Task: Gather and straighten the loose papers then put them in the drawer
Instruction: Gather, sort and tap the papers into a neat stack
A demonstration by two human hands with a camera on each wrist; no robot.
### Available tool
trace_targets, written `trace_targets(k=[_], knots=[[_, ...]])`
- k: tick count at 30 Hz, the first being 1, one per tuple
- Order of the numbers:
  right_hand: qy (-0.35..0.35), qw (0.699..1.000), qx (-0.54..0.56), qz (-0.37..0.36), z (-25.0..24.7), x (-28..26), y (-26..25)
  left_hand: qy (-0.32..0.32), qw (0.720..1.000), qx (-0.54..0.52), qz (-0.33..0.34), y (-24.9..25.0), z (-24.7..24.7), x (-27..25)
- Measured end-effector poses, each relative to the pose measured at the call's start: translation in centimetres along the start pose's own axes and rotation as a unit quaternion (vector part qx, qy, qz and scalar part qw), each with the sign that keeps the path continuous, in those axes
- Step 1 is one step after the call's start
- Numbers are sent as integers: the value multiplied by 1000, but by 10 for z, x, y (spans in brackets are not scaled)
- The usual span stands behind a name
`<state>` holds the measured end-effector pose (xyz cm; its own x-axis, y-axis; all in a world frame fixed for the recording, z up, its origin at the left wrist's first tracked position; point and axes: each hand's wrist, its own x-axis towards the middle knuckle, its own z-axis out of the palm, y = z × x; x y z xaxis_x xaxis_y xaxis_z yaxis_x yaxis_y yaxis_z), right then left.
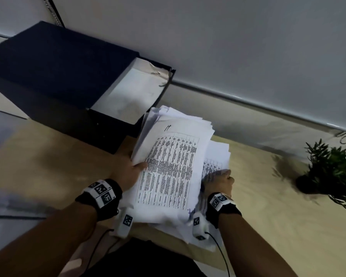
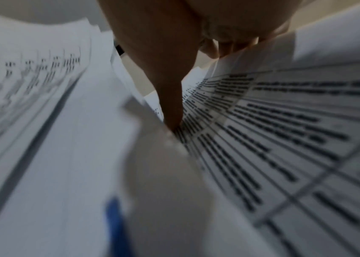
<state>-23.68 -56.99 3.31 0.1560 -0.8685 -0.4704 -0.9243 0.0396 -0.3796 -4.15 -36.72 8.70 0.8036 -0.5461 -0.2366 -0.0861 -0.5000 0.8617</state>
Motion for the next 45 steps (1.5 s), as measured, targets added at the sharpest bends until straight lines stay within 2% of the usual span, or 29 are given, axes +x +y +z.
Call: trace_targets(k=[2,4,6,11,14,17,20,24,27,29,30,31,33,34,35,37,38,39,41,45], knots=[[-5,999,35,5,-1,6,-4,-17,999,-17,-31,-9,0,2],[13,997,74,24,-1,8,-5,-29,998,-35,-49,-15,1,4],[31,996,78,20,-8,7,-5,-47,993,-45,-95,-20,2,5],[146,980,29,-129,-74,8,-12,-63,987,-34,-147,-35,9,6],[204,962,60,-172,-137,1,-26,-74,982,-17,-175,-41,12,8],[187,953,132,-199,-193,-18,-40,-73,981,4,-181,-44,16,9],[140,930,249,-232,-215,-28,-44,-83,980,20,-178,-41,16,7],[55,930,310,-189,-176,-12,-42,-76,979,13,-188,-45,13,9],[-3,959,236,-155,-111,4,-42,-40,979,-88,-182,-30,15,5],[-73,971,191,-121,-62,10,-45,7,972,-163,-167,-19,14,6],[-128,971,172,-111,-35,14,-45,4,967,-193,-168,-16,13,7],[-150,966,168,-130,-11,19,-43,-8,963,-201,-178,-19,13,10],[-189,963,102,-163,21,14,-48,-75,973,-125,-181,-39,15,17],[-187,969,48,-154,26,5,-55,-99,979,-72,-164,-48,16,20],[-142,981,9,-134,24,1,-54,-102,983,-24,-149,-46,16,19],[6,996,-40,-75,12,4,-43,-79,988,-7,-133,-34,11,12],[44,998,-40,-27,4,7,-34,-72,989,-16,-128,-32,7,11],[59,997,-42,22,-3,12,-26,-72,990,-36,-118,-31,3,9],[62,994,-65,67,-4,16,-14,-74,990,-67,-101,-33,-7,6],[38,994,-105,18,7,10,-19,-80,991,-76,-80,-38,-18,5]])
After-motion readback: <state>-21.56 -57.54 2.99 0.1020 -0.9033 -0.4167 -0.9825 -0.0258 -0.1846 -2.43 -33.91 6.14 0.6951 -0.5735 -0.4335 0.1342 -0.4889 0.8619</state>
